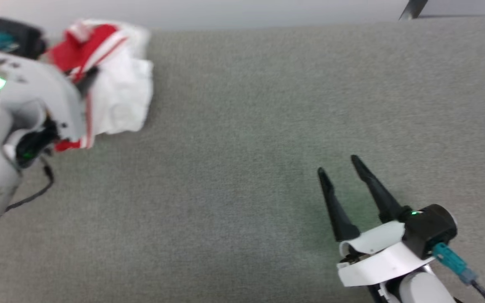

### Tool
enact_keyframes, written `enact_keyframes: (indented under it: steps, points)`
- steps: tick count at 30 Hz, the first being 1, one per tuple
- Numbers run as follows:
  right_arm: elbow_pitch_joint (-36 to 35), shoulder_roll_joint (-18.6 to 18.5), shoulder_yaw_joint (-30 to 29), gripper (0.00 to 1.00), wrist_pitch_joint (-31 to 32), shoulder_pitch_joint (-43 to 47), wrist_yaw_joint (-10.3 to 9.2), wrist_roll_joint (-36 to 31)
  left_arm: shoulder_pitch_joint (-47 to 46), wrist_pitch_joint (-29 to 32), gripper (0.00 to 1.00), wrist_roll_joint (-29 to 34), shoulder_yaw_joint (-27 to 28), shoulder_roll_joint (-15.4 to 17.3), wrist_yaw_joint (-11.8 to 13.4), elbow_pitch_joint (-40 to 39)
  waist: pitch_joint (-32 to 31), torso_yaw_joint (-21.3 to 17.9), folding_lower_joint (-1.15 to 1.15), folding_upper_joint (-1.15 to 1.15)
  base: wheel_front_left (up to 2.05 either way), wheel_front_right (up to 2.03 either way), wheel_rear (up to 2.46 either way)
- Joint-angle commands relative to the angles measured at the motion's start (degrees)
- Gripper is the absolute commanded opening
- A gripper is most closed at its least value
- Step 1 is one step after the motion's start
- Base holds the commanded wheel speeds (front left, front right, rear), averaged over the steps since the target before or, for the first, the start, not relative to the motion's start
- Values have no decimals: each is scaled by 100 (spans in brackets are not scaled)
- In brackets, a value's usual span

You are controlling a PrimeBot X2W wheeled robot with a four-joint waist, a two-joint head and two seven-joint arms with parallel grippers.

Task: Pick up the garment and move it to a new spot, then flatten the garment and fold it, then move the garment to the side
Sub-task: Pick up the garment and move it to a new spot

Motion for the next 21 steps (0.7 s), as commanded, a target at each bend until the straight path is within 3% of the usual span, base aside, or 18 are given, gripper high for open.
enact_keyframes:
  steps: [1,12,17,21]
  points:
    - [-9,10,-112,100,-45,73,-8,79,-143,-60,0,69,-169,-37,-3,-196,-178,-191,0,0,0,0,0]
    - [-155,11,-661,100,-120,175,-7,295,-864,-547,0,148,-1275,-678,-3,-1203,-76,-751,0,0,0,0,0]
    - [-307,12,-868,100,-125,187,-7,433,-667,-889,0,364,-1655,-1092,-3,-1118,46,-858,0,0,0,0,0]
    - [-392,11,-914,100,-126,131,-7,470,-416,-771,0,630,-1860,-1352,-3,-927,145,-889,0,0,0,0,0]
